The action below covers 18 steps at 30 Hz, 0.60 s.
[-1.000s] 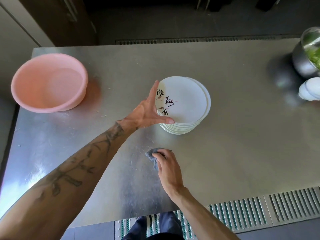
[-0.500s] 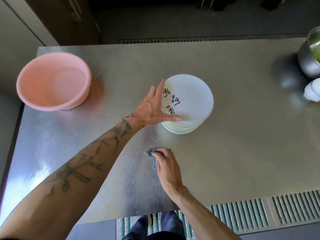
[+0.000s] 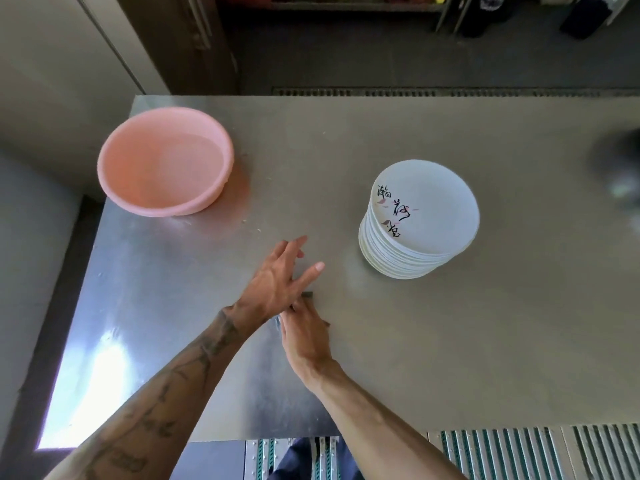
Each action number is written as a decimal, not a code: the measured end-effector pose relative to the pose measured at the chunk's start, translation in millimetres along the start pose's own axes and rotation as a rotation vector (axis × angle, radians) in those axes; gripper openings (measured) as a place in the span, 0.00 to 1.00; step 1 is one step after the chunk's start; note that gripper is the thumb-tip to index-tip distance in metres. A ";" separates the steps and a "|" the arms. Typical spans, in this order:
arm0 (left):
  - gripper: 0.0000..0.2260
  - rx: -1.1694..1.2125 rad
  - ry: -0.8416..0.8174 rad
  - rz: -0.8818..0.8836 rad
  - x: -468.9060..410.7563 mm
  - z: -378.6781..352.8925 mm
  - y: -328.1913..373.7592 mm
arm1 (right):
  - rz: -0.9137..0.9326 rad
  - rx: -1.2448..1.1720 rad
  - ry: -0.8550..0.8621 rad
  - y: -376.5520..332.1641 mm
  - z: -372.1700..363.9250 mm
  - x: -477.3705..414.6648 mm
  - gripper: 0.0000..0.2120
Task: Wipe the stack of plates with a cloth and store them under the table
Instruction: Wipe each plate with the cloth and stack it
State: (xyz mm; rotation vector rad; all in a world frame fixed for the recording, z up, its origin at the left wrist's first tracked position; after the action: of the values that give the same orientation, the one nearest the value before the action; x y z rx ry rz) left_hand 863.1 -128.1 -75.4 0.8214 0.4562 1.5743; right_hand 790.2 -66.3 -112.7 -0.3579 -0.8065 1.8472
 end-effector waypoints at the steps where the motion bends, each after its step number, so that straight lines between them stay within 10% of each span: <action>1: 0.35 -0.010 -0.014 -0.004 0.9 -2.9 -0.9 | -0.002 0.001 0.010 -0.8 0.8 0.7 0.14; 18: 0.27 -0.144 0.012 -0.067 -28.6 -10.6 66.5 | -0.133 0.231 0.318 57.8 243.9 42.8 0.18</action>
State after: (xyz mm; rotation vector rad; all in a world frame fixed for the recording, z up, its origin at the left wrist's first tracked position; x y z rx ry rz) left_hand 809.7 -166.2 -42.8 0.6799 0.3706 1.5315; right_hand 590.5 -129.7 31.2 -0.4253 -0.3857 1.6829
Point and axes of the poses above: each hand's wrist, its own x-axis away from the middle knuckle, its own z-axis out of the back of the hand, y = z × x, the point moved 10 cm from there along -x, towards the middle knuckle, and after that the axes turned 1 degree about x, right-handed, at the moved point
